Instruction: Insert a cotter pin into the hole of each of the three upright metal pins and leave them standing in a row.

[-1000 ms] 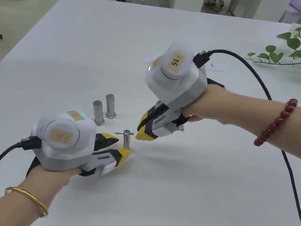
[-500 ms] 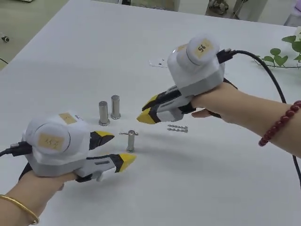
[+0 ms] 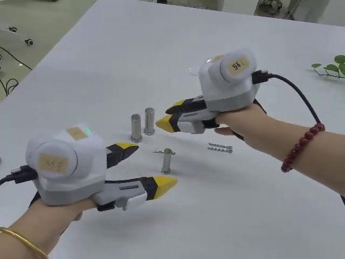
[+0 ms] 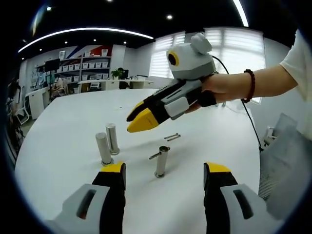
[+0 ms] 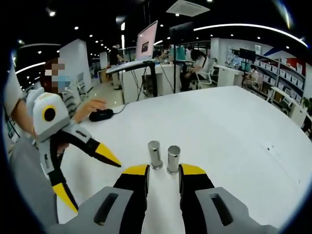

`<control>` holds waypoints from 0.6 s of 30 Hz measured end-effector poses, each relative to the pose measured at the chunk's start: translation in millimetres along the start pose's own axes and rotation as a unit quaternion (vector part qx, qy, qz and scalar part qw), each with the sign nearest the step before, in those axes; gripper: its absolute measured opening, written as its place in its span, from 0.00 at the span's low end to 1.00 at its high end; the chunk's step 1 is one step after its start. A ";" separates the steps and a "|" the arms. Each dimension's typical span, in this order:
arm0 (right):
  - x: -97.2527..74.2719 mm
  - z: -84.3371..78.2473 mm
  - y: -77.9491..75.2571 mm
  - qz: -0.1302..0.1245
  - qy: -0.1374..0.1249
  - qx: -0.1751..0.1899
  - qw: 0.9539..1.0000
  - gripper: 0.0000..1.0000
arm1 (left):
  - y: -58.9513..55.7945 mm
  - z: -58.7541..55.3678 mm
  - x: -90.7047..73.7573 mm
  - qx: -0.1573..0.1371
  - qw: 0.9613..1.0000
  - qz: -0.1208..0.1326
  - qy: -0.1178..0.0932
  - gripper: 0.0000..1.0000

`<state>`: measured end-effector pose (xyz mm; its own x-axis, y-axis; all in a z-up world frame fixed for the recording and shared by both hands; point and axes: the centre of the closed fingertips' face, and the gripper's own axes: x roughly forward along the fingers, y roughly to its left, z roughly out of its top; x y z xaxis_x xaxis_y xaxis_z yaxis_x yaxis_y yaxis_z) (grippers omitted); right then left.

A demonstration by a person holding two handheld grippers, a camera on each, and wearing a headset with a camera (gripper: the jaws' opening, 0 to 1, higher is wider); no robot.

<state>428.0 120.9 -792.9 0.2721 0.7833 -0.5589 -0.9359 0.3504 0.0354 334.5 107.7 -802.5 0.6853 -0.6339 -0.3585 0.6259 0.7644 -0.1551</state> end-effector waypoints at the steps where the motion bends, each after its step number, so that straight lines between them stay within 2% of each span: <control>1: 3.9 0.2 -1.3 -0.002 -0.003 0.004 1.000 0.26 | 0.8 1.6 -1.2 -0.002 1.000 0.002 -0.003 0.66; 7: 20.3 0.6 -5.6 -0.007 -0.014 0.027 1.000 0.27 | 1.9 8.6 -5.5 -0.012 1.000 0.010 -0.020 0.74; 11: 31.5 -0.1 -11.5 -0.011 -0.021 0.037 0.999 0.26 | 3.0 9.0 -6.8 -0.019 0.999 0.014 -0.021 0.78; 18: 43.5 0.3 -12.3 -0.010 -0.032 0.043 0.999 0.23 | 3.6 9.5 -7.6 -0.030 0.999 0.018 -0.023 0.85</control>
<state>451.5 150.8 -817.5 0.3071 0.8056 -0.5066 -0.9084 0.4069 0.0964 335.1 114.1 -791.6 0.7244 -0.6095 -0.3223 0.5781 0.7916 -0.1978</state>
